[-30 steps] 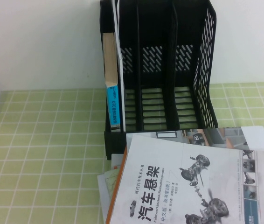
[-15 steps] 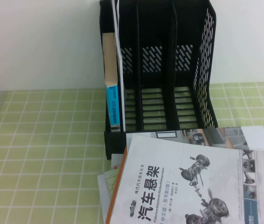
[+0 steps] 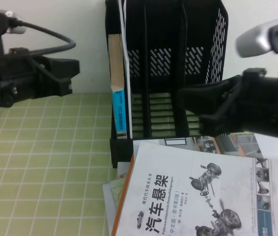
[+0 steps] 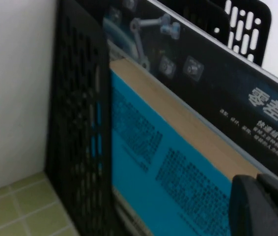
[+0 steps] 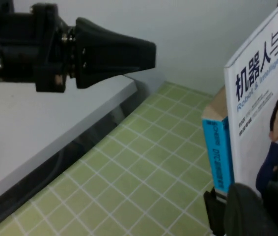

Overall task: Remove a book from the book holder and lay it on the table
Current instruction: Hold the bookshelf

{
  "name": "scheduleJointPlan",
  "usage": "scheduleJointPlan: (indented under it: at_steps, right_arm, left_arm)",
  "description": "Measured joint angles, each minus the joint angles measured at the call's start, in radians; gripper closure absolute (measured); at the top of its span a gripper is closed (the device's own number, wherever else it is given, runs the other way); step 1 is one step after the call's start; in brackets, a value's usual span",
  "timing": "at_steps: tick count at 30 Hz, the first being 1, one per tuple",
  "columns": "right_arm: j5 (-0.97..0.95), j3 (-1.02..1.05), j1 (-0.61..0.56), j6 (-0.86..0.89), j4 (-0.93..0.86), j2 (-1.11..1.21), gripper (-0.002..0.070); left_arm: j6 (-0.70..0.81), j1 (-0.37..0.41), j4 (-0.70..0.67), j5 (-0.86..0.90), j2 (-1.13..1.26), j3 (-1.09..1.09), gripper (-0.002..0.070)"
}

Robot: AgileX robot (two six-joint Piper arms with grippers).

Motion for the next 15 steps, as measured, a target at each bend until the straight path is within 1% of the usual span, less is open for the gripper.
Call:
scheduleJointPlan:
  at_steps: [3,5,8,11,13,15]
  right_arm:
    - [-0.156,-0.005,0.094,-0.060,0.056,0.078,0.0582]
    - [-0.219,-0.023,0.124,-0.102,0.074,0.124,0.0558]
    - [-0.232,-0.076,0.140,-0.122,0.088,0.194,0.0472]
    - [-0.241,-0.142,0.142,-0.126,0.124,0.260,0.0357]
    - [-0.265,-0.183,0.142,-0.127,0.141,0.299,0.0311]
    - [-0.283,-0.225,0.142,-0.128,0.151,0.333,0.0290]
  left_arm:
    - [0.051,0.001,-0.023,0.134,0.131,-0.085,0.0678]
    - [0.065,0.001,-0.023,0.210,0.191,-0.130,0.0678]
    - [0.069,0.001,-0.021,0.266,0.252,-0.169,0.0678]
    - [0.075,0.001,-0.003,0.270,0.282,-0.181,0.0678]
    - [0.077,0.001,0.012,0.272,0.288,-0.181,0.0678]
    - [0.079,0.001,0.015,0.270,0.292,-0.181,0.0678]
